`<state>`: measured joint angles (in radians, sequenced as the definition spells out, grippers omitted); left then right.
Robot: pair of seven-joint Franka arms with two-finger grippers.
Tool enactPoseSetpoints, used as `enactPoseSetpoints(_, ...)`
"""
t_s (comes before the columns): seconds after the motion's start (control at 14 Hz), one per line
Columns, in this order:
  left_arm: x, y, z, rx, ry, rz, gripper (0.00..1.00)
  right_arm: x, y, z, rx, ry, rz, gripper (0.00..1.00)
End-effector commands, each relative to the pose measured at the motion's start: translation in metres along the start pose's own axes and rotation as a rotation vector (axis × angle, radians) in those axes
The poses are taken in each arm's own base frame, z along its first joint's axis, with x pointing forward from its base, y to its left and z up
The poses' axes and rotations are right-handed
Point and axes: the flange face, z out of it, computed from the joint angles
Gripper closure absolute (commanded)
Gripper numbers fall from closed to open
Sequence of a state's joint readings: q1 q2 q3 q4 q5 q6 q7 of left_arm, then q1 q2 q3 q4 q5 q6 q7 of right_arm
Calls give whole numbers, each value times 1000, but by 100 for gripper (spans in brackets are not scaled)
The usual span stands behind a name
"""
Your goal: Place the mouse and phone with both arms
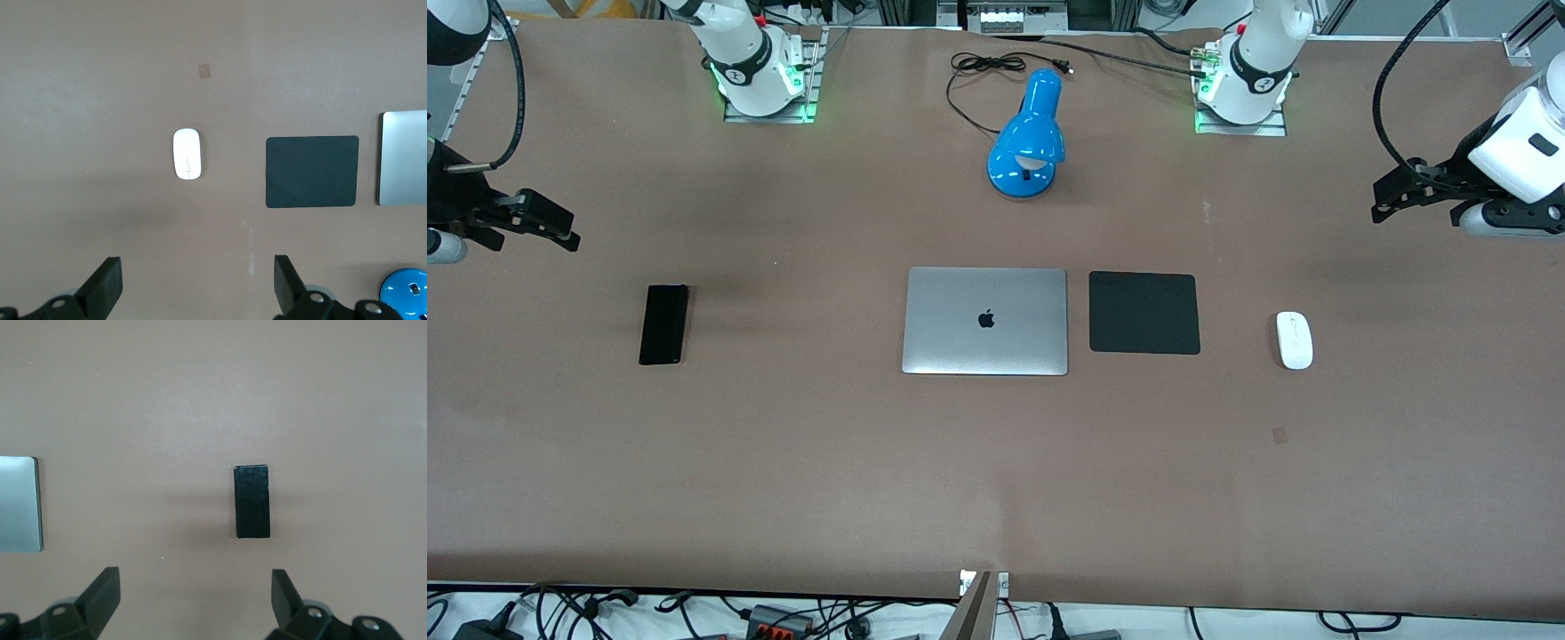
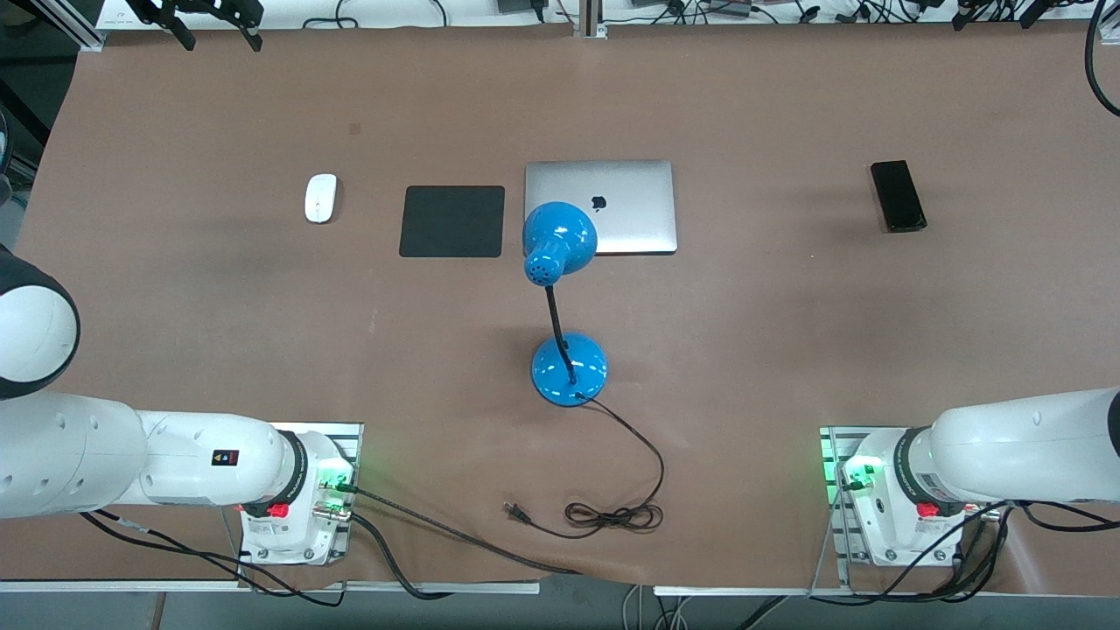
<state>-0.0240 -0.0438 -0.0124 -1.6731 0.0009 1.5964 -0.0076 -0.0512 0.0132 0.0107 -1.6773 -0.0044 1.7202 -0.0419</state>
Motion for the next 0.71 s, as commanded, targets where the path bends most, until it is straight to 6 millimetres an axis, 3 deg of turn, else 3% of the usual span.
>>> enactPoseSetpoints(0.0, 3, 1, -6, -7, -7, -1, 0, -3, -3, -8, 13, 3, -3, 0)
enactPoseSetpoints(0.5, 3, 1, -6, -7, -6, 0, 0, 0, -2, -1, 14, -8, -1, 0)
enactPoseSetpoints(0.64, 4, 1, -6, -7, -6, -1, 0, 5, -2, 17, 13, -41, -17, 0)
